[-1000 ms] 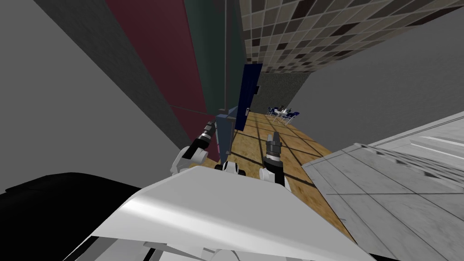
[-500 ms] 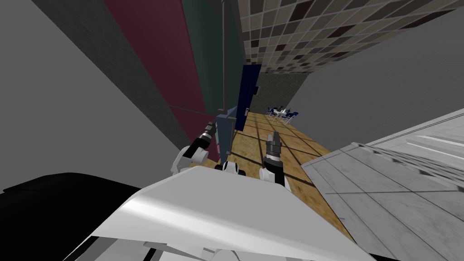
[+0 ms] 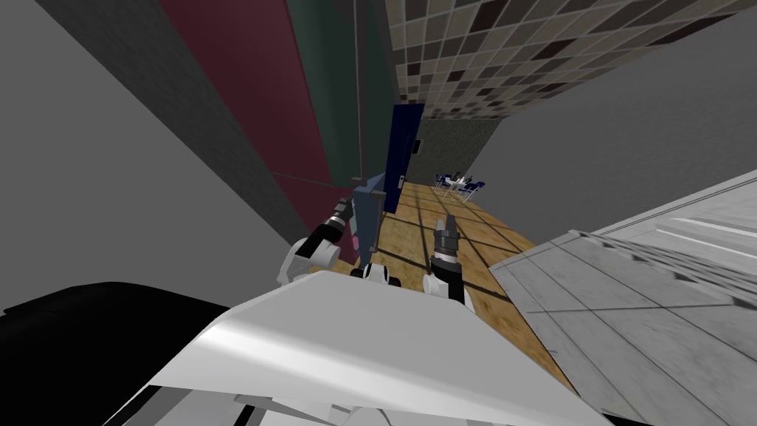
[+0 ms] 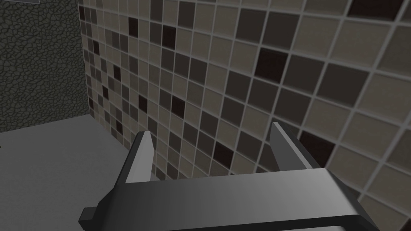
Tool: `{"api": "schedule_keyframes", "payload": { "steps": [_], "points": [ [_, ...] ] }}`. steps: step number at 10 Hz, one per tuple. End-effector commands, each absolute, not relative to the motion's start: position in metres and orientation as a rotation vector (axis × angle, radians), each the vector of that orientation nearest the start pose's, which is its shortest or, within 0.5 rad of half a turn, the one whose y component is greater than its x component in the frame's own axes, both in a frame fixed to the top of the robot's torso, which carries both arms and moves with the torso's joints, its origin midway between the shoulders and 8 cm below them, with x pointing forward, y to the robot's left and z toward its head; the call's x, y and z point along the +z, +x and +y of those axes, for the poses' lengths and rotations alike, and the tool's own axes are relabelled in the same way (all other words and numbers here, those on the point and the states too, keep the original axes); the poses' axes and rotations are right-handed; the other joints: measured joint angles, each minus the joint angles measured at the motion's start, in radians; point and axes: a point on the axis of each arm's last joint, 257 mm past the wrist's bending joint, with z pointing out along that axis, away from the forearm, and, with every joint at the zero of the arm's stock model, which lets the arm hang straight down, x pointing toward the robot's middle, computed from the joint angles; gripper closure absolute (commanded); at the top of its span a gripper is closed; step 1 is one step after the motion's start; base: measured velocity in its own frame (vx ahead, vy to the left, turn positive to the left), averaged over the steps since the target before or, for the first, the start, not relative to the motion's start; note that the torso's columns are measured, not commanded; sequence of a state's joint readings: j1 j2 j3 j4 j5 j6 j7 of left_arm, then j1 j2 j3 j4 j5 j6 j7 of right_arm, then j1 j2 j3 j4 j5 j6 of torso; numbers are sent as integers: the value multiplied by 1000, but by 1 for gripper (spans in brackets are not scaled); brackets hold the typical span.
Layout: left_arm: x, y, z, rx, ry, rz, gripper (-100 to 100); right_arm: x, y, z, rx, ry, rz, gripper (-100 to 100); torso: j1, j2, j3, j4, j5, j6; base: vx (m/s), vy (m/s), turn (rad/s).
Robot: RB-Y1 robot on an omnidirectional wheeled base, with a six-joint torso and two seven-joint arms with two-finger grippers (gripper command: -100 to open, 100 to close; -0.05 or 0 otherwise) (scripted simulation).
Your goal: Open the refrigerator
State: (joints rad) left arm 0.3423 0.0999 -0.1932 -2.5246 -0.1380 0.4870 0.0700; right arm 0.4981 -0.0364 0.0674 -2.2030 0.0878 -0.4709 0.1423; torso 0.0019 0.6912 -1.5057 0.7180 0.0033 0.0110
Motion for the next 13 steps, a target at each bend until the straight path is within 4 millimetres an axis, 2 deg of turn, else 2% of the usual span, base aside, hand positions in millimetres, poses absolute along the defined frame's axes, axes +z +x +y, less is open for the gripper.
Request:
{"api": "schedule_keyframes", "payload": {
  "steps": [1,3,4,5,8,9,10,13],
  "points": [
    [-29,418,200,-1240,-1073,1161,-100,-18,367,-246,1162,599,806,0,1,-1,-1,0,0,0,4,-15,-25],
    [-9,411,201,-1272,-1085,1112,-100,-18,367,-246,1162,599,806,0,1,0,0,1,0,-1,5,-11,-10],
    [-11,411,201,-1269,-1074,1119,-100,-18,367,-246,1162,599,806,0,0,1,0,3,-1,-1,-42,-7,52],
    [-3,412,199,-1272,-1072,1114,-100,-18,367,-246,1162,599,806,0,0,7,3,5,-2,-2,-41,2,80],
    [3,414,197,-1270,-1071,1113,-100,-18,367,-246,1162,599,806,0,-4,7,2,10,-5,1,24,16,28],
    [-5,412,198,-1259,-1084,1125,-100,-18,367,-246,1162,599,806,0,-6,5,1,10,-6,2,-31,13,57],
    [4,415,197,-1269,-1071,1113,100,-18,367,-246,1162,599,806,0,-7,9,4,8,-5,0,-8,-10,-16],
    [-5,411,199,-1272,-1072,1114,100,-18,367,-246,1162,599,806,0,-11,13,4,17,-10,3,-19,-11,-23]
  ]
}}
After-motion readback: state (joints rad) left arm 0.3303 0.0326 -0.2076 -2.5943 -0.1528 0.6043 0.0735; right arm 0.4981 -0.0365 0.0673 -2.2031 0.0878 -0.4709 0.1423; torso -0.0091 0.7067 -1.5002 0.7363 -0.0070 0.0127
